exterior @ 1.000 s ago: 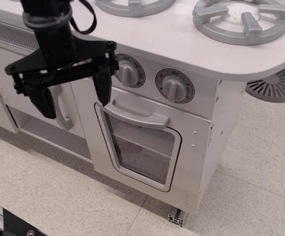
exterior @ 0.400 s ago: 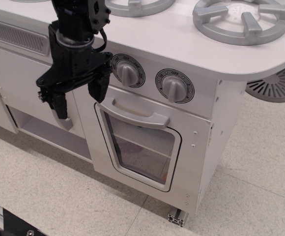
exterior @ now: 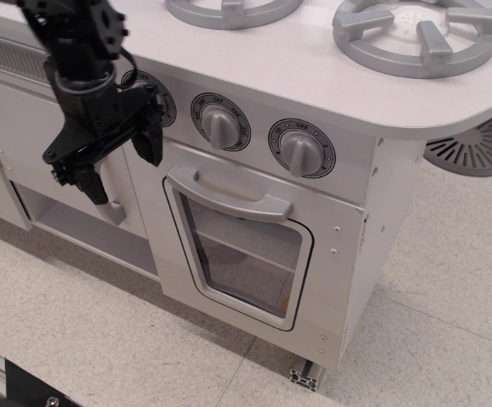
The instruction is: Open oven
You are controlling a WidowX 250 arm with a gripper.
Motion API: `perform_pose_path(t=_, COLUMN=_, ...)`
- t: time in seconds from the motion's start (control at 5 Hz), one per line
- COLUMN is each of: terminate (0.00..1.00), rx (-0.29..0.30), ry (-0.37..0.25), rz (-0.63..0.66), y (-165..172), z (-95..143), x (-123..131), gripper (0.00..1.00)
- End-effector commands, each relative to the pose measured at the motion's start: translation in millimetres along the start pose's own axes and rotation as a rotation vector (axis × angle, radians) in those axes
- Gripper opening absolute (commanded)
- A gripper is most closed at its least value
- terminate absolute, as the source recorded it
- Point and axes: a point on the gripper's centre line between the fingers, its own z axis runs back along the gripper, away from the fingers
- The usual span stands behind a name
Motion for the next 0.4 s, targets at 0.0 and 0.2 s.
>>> perform_pose_path(t=0.0, terminate=0.0, rx=-0.11, ry=0.035, rz=0.101, y=-4, z=-29, x=-8, gripper=1.0)
perform_pose_path(t=0.2, terminate=0.0, rx=-0.148, ry=0.109, rz=0.126, y=-13, z=-34, x=-22, gripper=1.0)
